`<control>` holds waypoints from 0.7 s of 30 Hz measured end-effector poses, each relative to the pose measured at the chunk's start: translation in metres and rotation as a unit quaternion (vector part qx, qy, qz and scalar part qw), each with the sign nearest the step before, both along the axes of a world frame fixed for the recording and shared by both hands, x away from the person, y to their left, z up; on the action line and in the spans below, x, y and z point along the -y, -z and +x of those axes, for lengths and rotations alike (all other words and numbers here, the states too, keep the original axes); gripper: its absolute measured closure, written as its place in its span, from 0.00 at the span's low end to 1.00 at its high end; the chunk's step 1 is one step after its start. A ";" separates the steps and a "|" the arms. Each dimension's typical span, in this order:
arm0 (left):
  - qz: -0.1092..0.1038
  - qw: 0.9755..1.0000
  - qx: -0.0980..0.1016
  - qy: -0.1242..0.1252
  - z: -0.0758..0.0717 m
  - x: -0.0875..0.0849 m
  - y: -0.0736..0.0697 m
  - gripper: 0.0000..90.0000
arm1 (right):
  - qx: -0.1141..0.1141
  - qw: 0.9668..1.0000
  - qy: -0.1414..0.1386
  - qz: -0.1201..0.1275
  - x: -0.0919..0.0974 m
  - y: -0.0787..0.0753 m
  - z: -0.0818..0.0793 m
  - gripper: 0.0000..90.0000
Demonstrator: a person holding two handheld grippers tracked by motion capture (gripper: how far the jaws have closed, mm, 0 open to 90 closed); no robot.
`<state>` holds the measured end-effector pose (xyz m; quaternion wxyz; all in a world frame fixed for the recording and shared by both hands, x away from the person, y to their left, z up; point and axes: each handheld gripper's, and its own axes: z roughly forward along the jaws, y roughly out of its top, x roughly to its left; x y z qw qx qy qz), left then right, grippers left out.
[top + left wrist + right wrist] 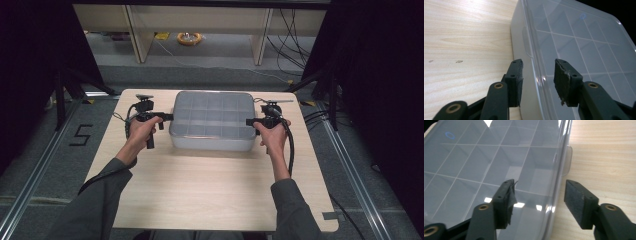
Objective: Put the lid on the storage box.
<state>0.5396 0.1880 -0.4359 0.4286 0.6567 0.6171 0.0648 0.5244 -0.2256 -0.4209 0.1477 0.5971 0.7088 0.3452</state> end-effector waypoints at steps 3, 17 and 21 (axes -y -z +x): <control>-0.004 1.000 0.009 0.008 -0.009 -0.003 -0.003 0.61 | 0.004 1.000 0.010 0.027 -0.002 -0.006 -0.009 0.44; 0.000 0.998 0.050 0.048 -0.060 -0.006 -0.010 0.51 | 0.036 0.998 -0.031 0.050 -0.003 -0.012 -0.054 0.39; 0.001 0.997 0.054 0.057 -0.071 -0.005 -0.005 0.50 | 0.054 0.996 -0.056 0.037 -0.003 -0.012 -0.064 0.38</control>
